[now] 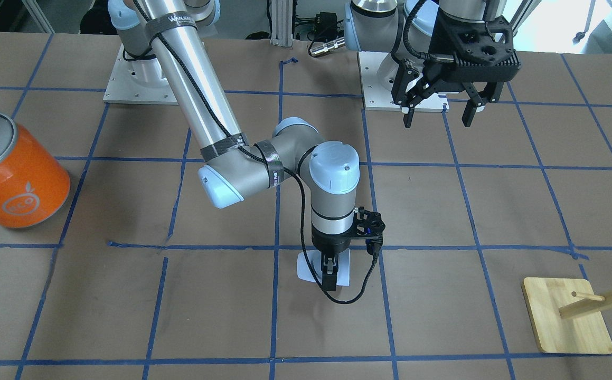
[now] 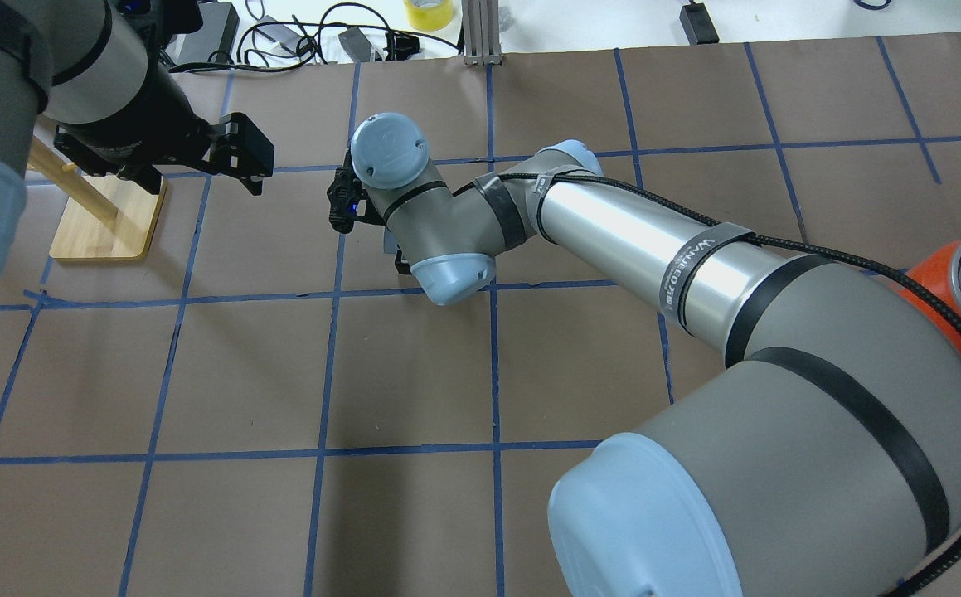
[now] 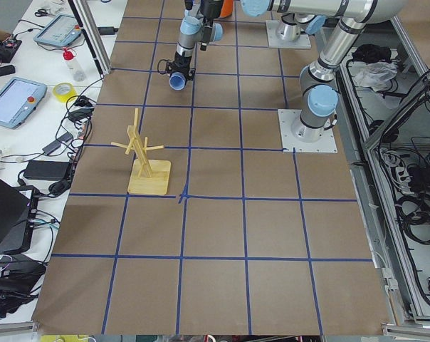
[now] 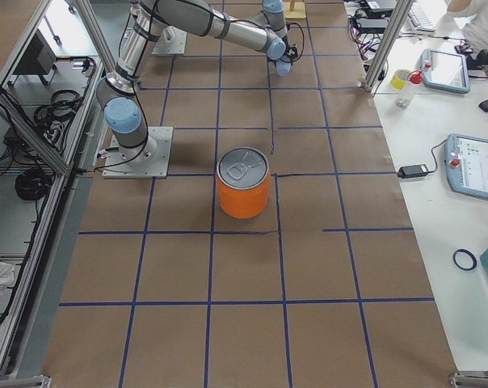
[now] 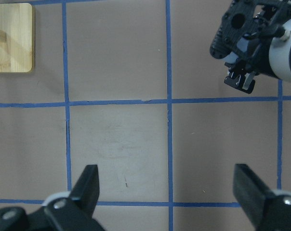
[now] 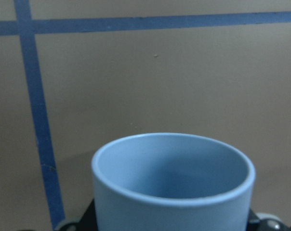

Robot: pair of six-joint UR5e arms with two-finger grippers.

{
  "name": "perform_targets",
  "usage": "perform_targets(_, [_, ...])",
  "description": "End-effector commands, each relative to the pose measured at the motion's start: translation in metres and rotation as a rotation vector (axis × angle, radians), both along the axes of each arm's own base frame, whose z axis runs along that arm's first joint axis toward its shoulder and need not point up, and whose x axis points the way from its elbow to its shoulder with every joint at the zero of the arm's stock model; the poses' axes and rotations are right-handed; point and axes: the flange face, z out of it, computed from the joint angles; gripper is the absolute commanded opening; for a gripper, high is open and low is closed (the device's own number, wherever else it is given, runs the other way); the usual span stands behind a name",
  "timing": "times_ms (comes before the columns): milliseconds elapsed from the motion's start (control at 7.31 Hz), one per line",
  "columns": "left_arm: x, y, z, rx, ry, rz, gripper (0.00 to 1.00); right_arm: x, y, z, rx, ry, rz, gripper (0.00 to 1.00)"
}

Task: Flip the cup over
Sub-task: 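Lower the cup onto its side with the right gripper and release it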

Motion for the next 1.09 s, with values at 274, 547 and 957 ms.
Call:
perform_targets(274, [0.0,0.001,0.001,-0.002,0.001,0.0,1.0,0.009,0.015,-0.008,0.024,0.02,0.044,0.68])
perform_targets(547, [0.0,0.001,0.001,-0.002,0.001,0.0,1.0,0.008,0.016,-0.001,0.023,0.021,0.041,1.0])
perform_targets(957, [0.0,0.001,0.001,-0.002,0.001,0.0,1.0,0.004,0.017,0.029,0.009,0.017,0.021,1.0])
